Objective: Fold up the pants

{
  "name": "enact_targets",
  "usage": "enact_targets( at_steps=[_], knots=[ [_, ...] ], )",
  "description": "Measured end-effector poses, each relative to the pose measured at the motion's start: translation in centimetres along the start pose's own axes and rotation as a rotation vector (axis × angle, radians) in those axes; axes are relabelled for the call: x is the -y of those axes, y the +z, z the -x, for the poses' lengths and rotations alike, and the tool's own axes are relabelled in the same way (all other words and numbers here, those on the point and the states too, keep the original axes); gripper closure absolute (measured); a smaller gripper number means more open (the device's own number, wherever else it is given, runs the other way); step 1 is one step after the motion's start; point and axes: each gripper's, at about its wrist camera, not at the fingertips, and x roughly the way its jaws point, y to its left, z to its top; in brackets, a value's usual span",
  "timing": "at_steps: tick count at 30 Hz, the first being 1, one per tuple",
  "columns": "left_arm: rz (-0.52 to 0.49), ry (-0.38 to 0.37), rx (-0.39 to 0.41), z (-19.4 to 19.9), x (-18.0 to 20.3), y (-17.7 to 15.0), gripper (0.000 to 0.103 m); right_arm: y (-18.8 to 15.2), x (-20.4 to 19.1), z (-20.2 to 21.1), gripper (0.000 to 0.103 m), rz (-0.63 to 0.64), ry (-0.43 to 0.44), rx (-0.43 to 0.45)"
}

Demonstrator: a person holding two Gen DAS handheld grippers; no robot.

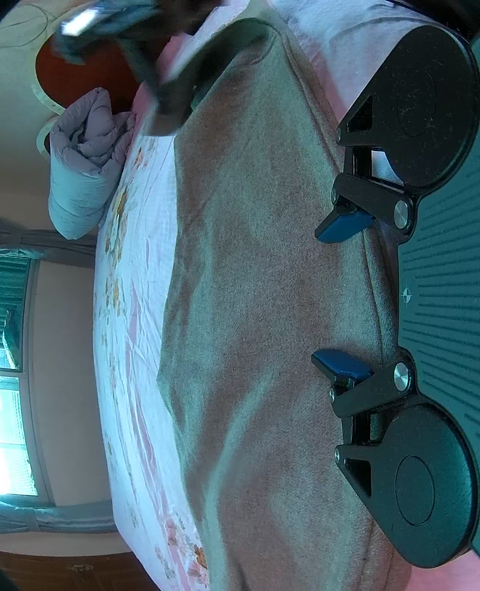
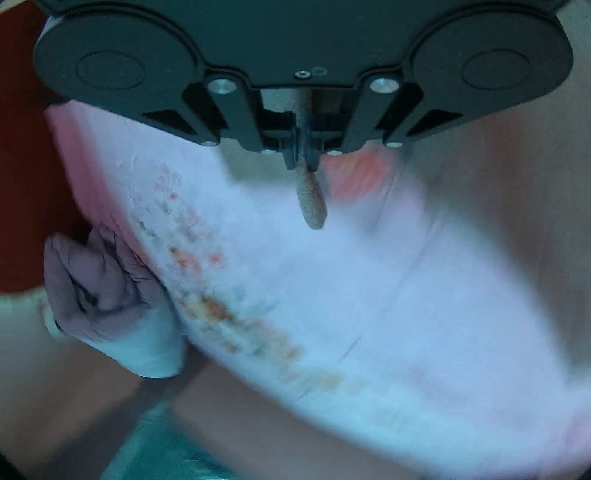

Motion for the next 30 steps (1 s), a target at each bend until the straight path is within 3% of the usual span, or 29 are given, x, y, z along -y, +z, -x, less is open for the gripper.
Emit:
enact_targets(
  at_steps=[2, 5, 7, 9, 12, 15, 17, 19, 27, 30],
  knots=[
    [-0.003, 0.003, 0.000, 0.0, 0.1, 0.0, 0.038, 2.3, 5.0, 2.3, 0.103, -0.230, 0.072, 0.116],
    [-0.004, 0.005, 0.002, 0.0, 0.1, 0.0, 0.038, 2.9, 12.2, 7.1, 0.103, -0.496, 0.130, 0.286],
    [-0.003, 0.007, 0.005, 0.0, 0.1, 0.0, 0.038, 0.6, 16.5, 10.0, 0.103, -0.644, 0.132, 0.373],
    [0.004, 0.005, 0.011, 0.1, 0.0, -0.1, 0.038, -4.0, 19.5, 11.6, 0.103, -0.789, 0.142, 0.411],
    [-0.008, 0.009, 0.015, 0.1, 0.1, -0.3, 0.038, -13.4, 20.8, 11.1, 0.103, -0.979, 0.122, 0.303],
    [-0.020, 0.012, 0.008, 0.1, 0.3, -0.1, 0.038, -22.6, 20.5, 7.4, 0.103, -1.162, 0.125, 0.096],
    [-0.021, 0.007, -0.001, 0.1, 0.2, 0.1, 0.038, -25.6, 20.1, 6.3, 0.103, -1.199, 0.139, 0.036],
    [-0.019, 0.003, -0.007, 0.1, 0.1, 0.2, 0.038, -26.7, 20.0, 6.4, 0.103, -1.228, 0.165, 0.052],
    [-0.018, 0.014, -0.008, 0.0, 0.3, 0.2, 0.037, -22.8, 21.8, 9.0, 0.103, -1.161, 0.206, 0.151],
    [-0.020, 0.007, -0.022, 0.0, 0.2, 0.5, 0.037, -23.9, 22.0, 8.6, 0.103, -1.181, 0.198, 0.107]
  ],
)
